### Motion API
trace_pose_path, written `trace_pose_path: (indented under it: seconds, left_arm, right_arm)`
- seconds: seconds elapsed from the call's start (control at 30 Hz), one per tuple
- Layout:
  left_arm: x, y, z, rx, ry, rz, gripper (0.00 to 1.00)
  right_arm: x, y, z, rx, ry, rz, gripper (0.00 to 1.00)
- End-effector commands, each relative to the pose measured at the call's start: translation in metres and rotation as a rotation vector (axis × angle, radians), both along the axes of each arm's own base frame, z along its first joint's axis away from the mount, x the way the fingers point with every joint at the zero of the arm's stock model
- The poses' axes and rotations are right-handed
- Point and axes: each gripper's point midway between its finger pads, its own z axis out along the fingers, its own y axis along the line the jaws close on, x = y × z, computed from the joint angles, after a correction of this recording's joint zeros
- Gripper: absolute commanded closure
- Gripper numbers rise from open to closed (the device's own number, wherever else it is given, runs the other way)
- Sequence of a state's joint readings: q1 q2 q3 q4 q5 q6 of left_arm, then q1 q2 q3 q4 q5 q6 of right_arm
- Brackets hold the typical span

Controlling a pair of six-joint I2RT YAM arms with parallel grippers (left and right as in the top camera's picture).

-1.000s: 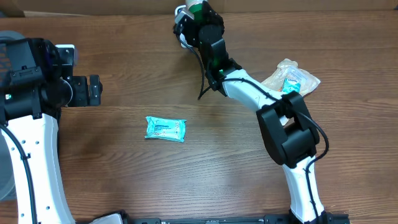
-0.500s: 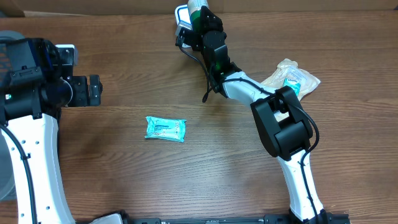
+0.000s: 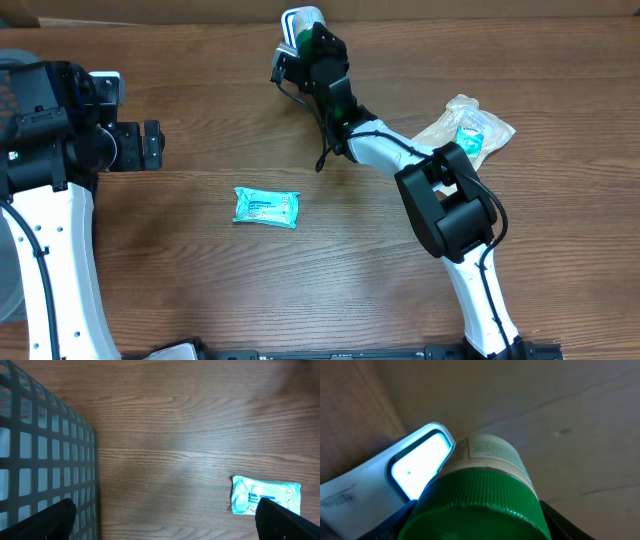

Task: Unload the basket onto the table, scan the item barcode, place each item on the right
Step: 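Hold the green jar in front of the white scanner, then carry the green jar right and set it beside the mushroom bag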

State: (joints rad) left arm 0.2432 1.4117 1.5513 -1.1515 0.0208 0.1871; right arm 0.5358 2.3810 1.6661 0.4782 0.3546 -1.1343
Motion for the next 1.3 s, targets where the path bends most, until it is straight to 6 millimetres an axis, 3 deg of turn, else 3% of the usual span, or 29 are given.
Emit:
trace_pose_path:
  seconds: [0.0, 0.13, 0.23, 0.33, 0.37, 0.47, 0.5, 0.57, 0.73, 0.83, 0.97, 1.1, 1.27]
  left_arm:
    - [0.000, 0.002, 0.010, 0.018, -0.028, -0.006, 0.00]
    - [0.000, 0.002, 0.010, 0.018, -0.029, -0.006, 0.00]
    - [0.000, 0.002, 0.010, 0.018, -0.029, -0.006, 0.00]
    - [0.000, 0.002, 0.010, 0.018, -0.029, -0.007, 0.00]
    - [0.000, 0.002, 0.010, 0.018, -0.028, -0.006, 0.00]
    - [0.000, 0.002, 0.010, 0.018, -0.029, -0.006, 0.00]
    - [0.000, 0.002, 0.010, 0.018, -0.029, -0.006, 0.00]
    - [0.000, 0.002, 0.010, 0.018, -0.029, -0.006, 0.00]
    - [0.000, 0.002, 0.010, 0.018, -0.028, -0.006, 0.00]
    - [0.000, 0.002, 0.010, 0.018, -0.029, -0.006, 0.00]
    - [0.000, 0.002, 0.010, 0.018, -0.028, -0.006, 0.00]
    - [0.000, 0.002, 0.010, 0.018, -0.029, -0.006, 0.00]
    - [0.000, 0.002, 0.010, 0.018, -0.029, -0.006, 0.00]
  right_arm:
    - [-0.016, 0.001, 0.098, 0.188, -0.055, -0.043, 0.70]
    - [-0.048, 0.014, 0.127, 0.271, 0.038, -0.029, 0.70]
    - [-0.088, 0.024, 0.151, 0.488, 0.179, -0.040, 0.70]
    - [-0.128, 0.037, 0.145, 0.649, 0.427, 0.004, 0.67]
    - [-0.152, 0.046, 0.134, 0.718, 0.596, 0.040, 0.65]
    - [-0.197, 0.058, 0.106, 0.789, 0.928, 0.080, 0.62]
    - [-0.223, 0.059, 0.087, 0.786, 1.106, 0.081, 0.69]
    - [-0.246, 0.048, 0.064, 0.735, 1.241, 0.019, 0.72]
    - [-0.296, -0.003, 0.007, 0.545, 1.443, -0.263, 0.71]
    - [-0.304, -0.038, -0.019, 0.443, 1.419, -0.431, 0.70]
    - [-0.293, -0.084, -0.050, 0.422, 1.309, -0.665, 0.69]
    - [-0.255, -0.108, -0.070, 0.553, 1.205, -0.710, 0.72]
    - [-0.210, -0.134, -0.062, 0.716, 1.094, -0.739, 0.73]
